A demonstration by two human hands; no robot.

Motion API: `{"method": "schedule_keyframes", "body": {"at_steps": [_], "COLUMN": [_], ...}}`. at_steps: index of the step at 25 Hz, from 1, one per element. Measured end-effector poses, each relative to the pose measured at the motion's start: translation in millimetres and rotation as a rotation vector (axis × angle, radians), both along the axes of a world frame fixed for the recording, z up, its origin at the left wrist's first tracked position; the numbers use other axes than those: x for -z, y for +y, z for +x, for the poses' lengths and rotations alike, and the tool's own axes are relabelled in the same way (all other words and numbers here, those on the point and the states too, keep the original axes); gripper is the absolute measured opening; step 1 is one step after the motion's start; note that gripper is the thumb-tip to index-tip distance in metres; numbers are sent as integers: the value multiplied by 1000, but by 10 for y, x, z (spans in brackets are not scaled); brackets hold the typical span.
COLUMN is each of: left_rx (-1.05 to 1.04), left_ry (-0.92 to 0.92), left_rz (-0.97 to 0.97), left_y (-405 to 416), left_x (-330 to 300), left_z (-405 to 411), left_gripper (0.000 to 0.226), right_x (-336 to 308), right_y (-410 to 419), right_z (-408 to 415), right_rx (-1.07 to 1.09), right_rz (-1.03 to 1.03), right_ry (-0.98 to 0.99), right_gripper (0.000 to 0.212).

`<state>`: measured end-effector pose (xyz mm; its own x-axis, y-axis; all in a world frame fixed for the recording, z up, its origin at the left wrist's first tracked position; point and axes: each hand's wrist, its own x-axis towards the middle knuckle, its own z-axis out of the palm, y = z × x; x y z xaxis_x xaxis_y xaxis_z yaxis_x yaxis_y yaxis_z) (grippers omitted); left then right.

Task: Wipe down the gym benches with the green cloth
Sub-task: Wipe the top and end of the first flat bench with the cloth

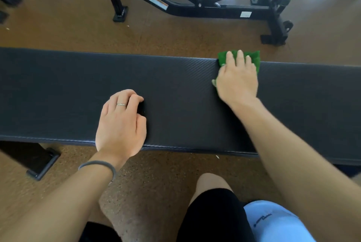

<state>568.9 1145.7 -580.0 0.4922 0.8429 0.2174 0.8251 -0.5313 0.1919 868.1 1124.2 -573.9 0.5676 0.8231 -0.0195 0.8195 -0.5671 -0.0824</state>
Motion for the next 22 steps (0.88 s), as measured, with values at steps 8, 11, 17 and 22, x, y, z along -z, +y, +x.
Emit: {"method": "schedule_keyframes", "body": {"at_steps": [8, 11, 17, 22], "left_rx": [-3, 2, 19, 176], "left_ry": [-26, -41, -46, -82], "left_rz": [-2, -3, -11, -85], "left_y": [-17, -24, 16, 75], "left_x": [17, 8, 17, -85], "left_z": [-25, -35, -56, -209], "left_gripper": [39, 39, 42, 42], "right_x": [-15, 27, -87, -45], "right_y": [-198, -450, 448, -740], "right_z": [-1178, -866, -954, -1932], "right_rx": [-476, -446, -219, -262], "right_rz": [143, 147, 68, 126], "right_ry": [126, 89, 152, 112], "right_gripper": [57, 54, 59, 59]}}
